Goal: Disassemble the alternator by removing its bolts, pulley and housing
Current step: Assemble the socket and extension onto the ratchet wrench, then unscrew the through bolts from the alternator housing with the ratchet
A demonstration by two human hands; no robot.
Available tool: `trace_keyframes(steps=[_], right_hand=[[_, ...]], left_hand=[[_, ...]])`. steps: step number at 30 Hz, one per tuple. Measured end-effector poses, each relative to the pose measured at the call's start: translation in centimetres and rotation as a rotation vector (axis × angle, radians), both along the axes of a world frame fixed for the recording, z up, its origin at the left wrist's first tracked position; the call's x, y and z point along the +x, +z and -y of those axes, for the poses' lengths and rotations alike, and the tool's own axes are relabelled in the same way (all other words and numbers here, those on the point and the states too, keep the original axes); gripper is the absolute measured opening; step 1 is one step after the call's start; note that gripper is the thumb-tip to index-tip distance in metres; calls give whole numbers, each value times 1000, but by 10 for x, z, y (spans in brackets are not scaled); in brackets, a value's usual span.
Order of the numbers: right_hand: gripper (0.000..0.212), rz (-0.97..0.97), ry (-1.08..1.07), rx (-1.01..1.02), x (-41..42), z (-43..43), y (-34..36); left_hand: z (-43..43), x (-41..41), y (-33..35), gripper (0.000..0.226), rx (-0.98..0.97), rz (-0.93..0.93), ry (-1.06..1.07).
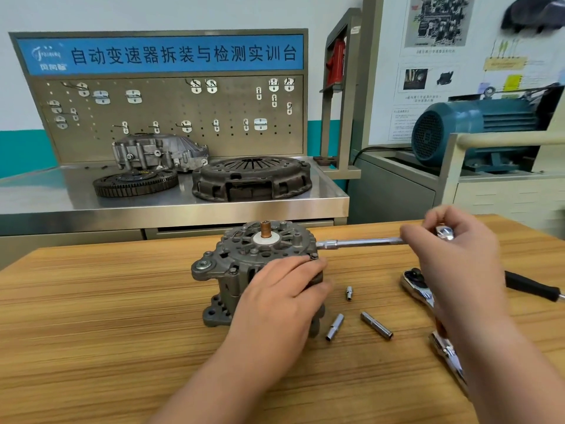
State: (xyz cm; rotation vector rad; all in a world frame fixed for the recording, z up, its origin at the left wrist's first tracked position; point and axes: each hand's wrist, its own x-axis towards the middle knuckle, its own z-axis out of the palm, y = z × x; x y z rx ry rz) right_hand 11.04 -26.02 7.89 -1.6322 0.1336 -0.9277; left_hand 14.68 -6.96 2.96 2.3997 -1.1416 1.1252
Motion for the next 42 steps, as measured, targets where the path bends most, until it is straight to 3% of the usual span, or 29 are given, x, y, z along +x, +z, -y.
trace_keyframes(steps=[5,16,27,34,38,42], right_hand=[[18,-77,-103,-331,17,-8,22],[24,-130,-133,-674,27,-18,52],[31,53,-106,-1122,64,-63,89],[36,184,4,-1180,78,-87,90],[36,161,18,-1031,82,-76,88],[33,95,11,-1048,79,-68,89]], left_hand=[[-14,2,-7,42,-71,3,-79],[-33,14,-14,29,-248,-173,-274],[-32,11,-11,27,-446,-257,-313],[-34,10,-6,26,-438,-295,-341],[-39,12,-4,26,-410,-332,-351],[-46,13,-2,25,-421,-394,-369]])
